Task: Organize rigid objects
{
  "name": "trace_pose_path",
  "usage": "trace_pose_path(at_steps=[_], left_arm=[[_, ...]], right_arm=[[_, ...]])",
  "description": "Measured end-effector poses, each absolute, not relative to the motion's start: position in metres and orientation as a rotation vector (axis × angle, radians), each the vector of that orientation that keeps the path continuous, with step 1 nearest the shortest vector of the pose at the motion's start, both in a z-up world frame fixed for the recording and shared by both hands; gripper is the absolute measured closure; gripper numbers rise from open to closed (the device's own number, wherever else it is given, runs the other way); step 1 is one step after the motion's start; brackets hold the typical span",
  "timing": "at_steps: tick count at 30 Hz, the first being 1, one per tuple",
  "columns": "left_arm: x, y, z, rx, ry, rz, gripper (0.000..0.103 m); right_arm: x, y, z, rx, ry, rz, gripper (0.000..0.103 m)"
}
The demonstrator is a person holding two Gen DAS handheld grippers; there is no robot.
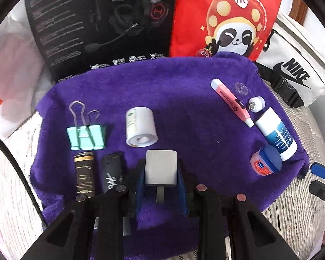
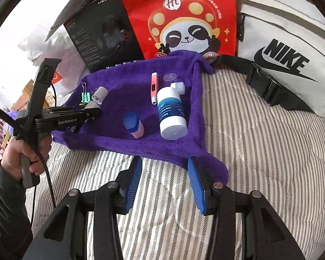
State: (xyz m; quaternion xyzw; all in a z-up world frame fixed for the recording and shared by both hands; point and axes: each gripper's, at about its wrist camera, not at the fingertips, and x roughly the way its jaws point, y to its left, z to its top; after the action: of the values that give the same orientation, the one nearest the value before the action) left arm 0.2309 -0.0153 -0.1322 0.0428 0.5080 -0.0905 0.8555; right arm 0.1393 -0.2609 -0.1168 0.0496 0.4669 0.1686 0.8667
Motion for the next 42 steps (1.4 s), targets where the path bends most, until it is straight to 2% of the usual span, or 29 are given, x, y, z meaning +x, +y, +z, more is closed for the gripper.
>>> trace_pose_path(at_steps=[8,11,12,13,19,22,26,29,31,35,37,42], left_arm=[[0.229,-0.025,-0.134,0.143,1.061,-0.173,0.077],[0.228,-0.025,-0.134,0.129,1.079,-0.192,0.067],[0.227,-0.026,-0.135,0.122,1.085,-0.210,0.058],[0.226,-0.028,-0.135,0.121,1.089,-0.218,0.054],[0.215,-0.031,-0.134,0.121,1.092,-0.184,0.054],[0.204,-0.026,-0.121,0.089,1.067,-0.188,0.054],[0.183,-0.019,-0.098,0.070,1.025,-0.193,0.053],[0.166,-0.015,-0.083,0.060,0.993,-0.174,0.040],[0.151,-0.012,-0.072,0.067,0.966,-0.156,0.029],[0.126,-0.010,-0.058,0.077,0.943,-0.121,0.016],[0.114,-0.007,-0.052,0.072,0.938,-0.099,0.006],[0.085,-0.002,-0.035,0.064,0.916,-0.047,0.004]], right_arm=[[0.135,-0.264,-0.118,0.118,0.986,0.354,0.059],[0.132,-0.263,-0.116,0.116,0.979,0.356,0.059],[0.131,-0.263,-0.115,0.117,0.978,0.356,0.059],[0.130,-0.263,-0.114,0.119,0.974,0.355,0.059],[0.122,-0.263,-0.107,0.125,0.960,0.344,0.058],[0.117,-0.262,-0.100,0.118,0.945,0.332,0.049],[0.109,-0.256,-0.090,0.087,0.917,0.314,0.045],[0.104,-0.251,-0.083,0.076,0.902,0.305,0.039],[0.100,-0.247,-0.078,0.064,0.893,0.295,0.031],[0.093,-0.236,-0.069,0.013,0.875,0.277,0.014],[0.089,-0.229,-0.066,-0.017,0.867,0.264,0.012],[0.082,-0.221,-0.062,-0.016,0.879,0.256,0.008]])
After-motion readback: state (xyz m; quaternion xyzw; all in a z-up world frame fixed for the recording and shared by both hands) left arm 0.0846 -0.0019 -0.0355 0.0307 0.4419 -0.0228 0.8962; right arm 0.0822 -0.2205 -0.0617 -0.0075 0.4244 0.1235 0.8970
